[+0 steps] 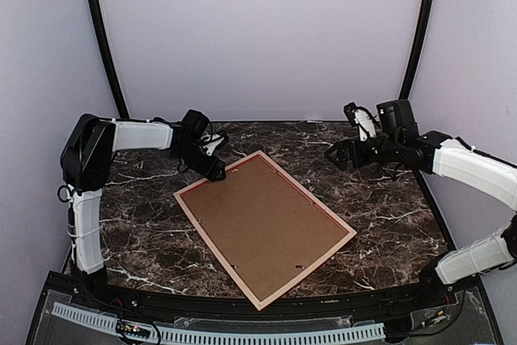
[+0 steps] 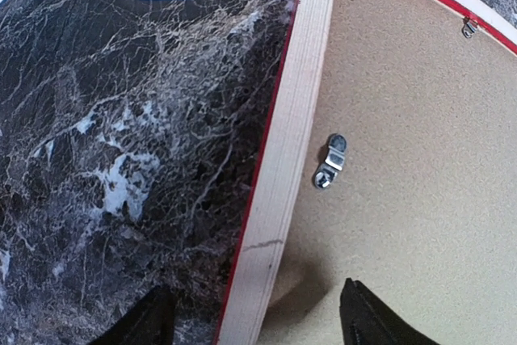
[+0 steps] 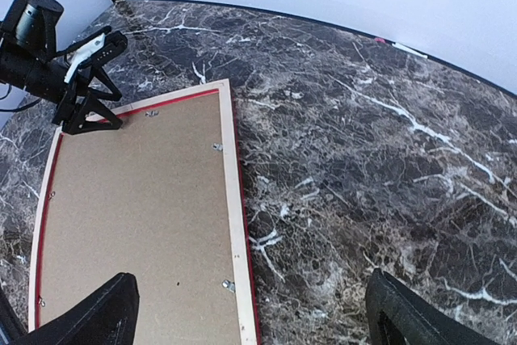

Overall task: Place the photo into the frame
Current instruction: Rotate the photo frame at the center of the board.

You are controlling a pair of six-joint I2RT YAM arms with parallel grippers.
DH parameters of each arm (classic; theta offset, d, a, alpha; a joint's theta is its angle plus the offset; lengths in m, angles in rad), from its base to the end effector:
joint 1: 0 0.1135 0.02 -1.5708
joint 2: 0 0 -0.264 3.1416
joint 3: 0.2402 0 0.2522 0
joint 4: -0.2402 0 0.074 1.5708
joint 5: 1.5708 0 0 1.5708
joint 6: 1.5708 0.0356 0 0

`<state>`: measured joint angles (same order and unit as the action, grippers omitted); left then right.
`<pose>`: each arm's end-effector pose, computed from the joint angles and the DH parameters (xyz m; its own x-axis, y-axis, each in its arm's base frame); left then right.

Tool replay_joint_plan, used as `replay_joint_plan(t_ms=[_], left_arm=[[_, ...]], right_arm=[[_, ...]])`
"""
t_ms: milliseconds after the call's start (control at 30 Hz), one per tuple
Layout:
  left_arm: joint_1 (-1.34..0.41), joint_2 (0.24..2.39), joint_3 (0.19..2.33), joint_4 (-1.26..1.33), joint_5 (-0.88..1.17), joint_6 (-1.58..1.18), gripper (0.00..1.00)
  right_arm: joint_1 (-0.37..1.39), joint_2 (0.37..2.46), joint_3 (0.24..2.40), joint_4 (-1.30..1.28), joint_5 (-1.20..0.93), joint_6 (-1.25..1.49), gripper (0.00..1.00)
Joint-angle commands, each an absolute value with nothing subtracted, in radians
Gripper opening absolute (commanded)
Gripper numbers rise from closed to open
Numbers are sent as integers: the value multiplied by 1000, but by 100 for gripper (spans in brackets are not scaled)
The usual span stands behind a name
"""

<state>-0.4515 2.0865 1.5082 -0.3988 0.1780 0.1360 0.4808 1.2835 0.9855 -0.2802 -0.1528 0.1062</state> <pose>0.4014 -0.2016 0.1691 -0.6686 0.4725 -0.5742 0.6149 0.7855 -0.0696 0.2532 0.1382 0.2924 -0.5423 -0.1647 -0.8239 -0.5155 0.8395 0.1715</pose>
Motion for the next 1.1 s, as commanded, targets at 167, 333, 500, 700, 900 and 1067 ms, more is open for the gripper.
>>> replay_joint_plan(t_ms=[167,333,500,700,900,1067], left_arm=[[-439,2128,1564,-442,230,164,57],[-437,2136,1563,-440,245,153,43],[-434,2142,1550,-437,229,123,33],[-431,2136,1514,-437,215,70,21],[-427,2096,1415,-383,170,-7,15],[-415,2051,1318,-348,136,-93,15]], right_arm=[[466,1079,783,-294,27,253,99],[458,955,726,-326,93,329,99],[457,907,649,-293,23,407,99],[457,935,587,-260,-43,483,99],[461,991,559,-234,-59,544,99],[467,1028,542,-226,-29,591,99]])
